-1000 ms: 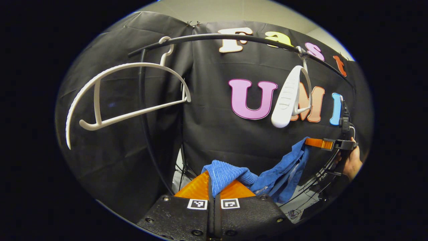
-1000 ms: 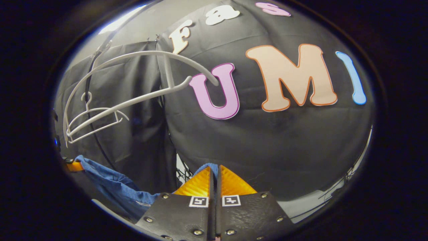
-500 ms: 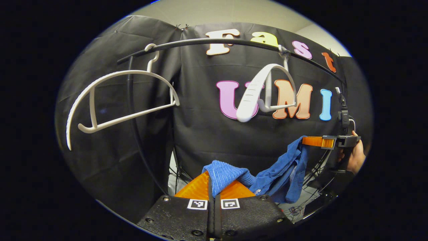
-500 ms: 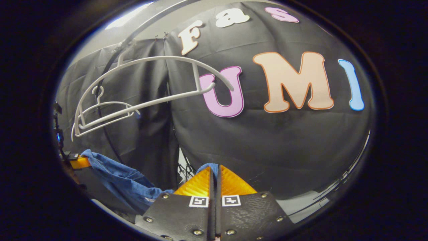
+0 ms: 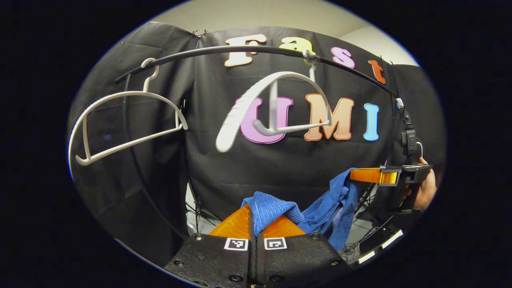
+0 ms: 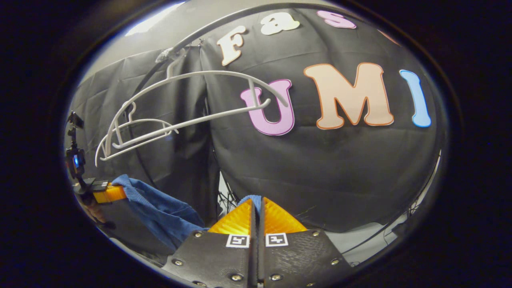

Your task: Grasp the clothes on the hanger with both hands and then place them into the laundry hamper below.

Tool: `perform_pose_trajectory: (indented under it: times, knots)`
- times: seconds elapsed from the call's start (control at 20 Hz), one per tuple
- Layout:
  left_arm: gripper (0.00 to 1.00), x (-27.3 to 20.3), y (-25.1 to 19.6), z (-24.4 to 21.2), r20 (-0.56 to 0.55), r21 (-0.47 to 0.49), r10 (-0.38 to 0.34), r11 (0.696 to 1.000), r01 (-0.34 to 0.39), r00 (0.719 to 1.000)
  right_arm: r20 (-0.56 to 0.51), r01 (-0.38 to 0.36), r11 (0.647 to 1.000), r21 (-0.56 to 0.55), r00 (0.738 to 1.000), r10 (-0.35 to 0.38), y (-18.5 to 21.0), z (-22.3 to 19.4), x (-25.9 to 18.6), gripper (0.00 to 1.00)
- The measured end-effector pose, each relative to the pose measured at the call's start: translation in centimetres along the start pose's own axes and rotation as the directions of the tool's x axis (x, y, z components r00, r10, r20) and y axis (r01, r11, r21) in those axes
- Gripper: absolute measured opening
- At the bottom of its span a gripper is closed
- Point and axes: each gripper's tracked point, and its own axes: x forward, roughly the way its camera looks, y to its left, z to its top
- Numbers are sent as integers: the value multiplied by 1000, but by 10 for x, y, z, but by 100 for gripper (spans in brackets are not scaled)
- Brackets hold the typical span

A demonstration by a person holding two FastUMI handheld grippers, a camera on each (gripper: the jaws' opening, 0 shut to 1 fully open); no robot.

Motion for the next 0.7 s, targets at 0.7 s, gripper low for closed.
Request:
perform_pose_trajectory:
  times: [0.7]
  knots:
    - [1, 20, -67, 33, 81, -24, -176, 984, 178, 981, 66, 7, 1000, 18, 998, -8, 40, 29, -27, 1]
